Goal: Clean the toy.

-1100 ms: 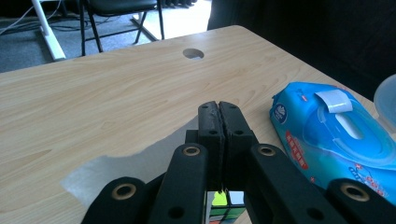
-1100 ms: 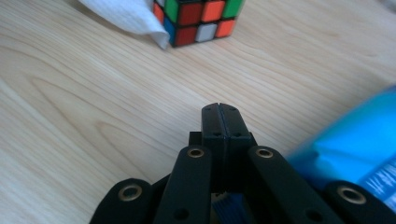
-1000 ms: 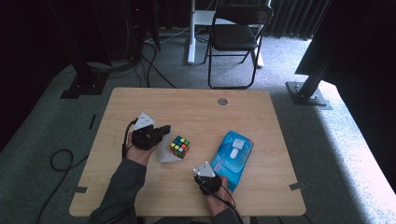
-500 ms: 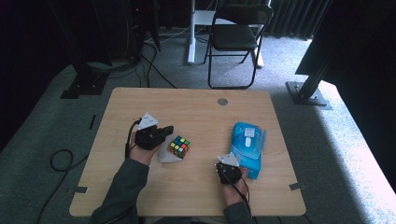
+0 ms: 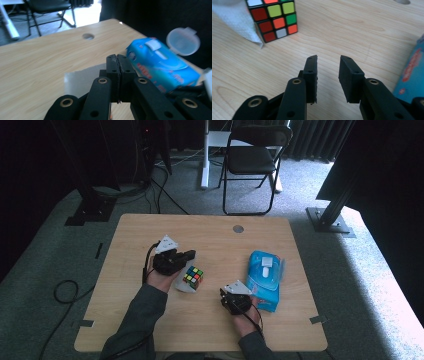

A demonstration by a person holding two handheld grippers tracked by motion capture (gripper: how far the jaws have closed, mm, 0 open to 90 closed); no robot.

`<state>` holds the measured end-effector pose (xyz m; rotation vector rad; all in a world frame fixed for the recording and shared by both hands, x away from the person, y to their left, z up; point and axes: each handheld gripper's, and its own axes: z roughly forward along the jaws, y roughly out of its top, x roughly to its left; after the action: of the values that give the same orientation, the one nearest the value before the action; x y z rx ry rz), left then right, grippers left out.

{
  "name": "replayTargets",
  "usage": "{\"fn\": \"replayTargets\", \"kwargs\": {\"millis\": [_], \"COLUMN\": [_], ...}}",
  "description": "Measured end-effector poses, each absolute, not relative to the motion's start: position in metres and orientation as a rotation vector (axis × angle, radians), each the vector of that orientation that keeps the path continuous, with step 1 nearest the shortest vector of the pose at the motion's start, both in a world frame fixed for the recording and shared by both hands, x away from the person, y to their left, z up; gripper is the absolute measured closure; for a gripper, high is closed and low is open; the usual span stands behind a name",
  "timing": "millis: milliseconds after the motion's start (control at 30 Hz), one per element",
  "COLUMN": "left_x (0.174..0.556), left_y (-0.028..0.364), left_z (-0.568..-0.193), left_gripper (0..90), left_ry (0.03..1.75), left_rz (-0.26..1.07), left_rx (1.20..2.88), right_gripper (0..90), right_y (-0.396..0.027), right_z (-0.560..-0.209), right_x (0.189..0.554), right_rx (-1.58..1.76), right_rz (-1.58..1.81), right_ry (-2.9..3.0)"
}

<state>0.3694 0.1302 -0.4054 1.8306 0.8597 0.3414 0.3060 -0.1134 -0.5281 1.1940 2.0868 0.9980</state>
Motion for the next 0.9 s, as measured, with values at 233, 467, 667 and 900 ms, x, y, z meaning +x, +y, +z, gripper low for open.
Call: {"fn": "replayTargets", "kwargs": {"millis": [233,467,667,900], "left_x": [0.364,0.377,0.378,0.368], "left_y": [0.113,0.126,0.125,0.117], "left_z": [-0.397,-0.44,-0.478,-0.487], "left_gripper": [89.1,89.0,87.3,72.4], "left_ry": [0.752,0.893,0.992,0.969], "left_rz": [0.191,0.2,0.288,0.464], "left_rx": [1.771,1.883,2.025,2.145], "right_gripper": [66.5,67.2,66.7,65.7], "right_y": [-0.105,-0.106,-0.105,-0.104], "right_z": [-0.531,-0.534,-0.534,-0.534], "right_x": [0.306,0.306,0.306,0.306], "right_rx": [1.146,1.149,1.14,1.121], "right_rz": [1.014,1.015,1.014,1.006], "right_ry": [2.125,2.136,2.136,2.148]}}
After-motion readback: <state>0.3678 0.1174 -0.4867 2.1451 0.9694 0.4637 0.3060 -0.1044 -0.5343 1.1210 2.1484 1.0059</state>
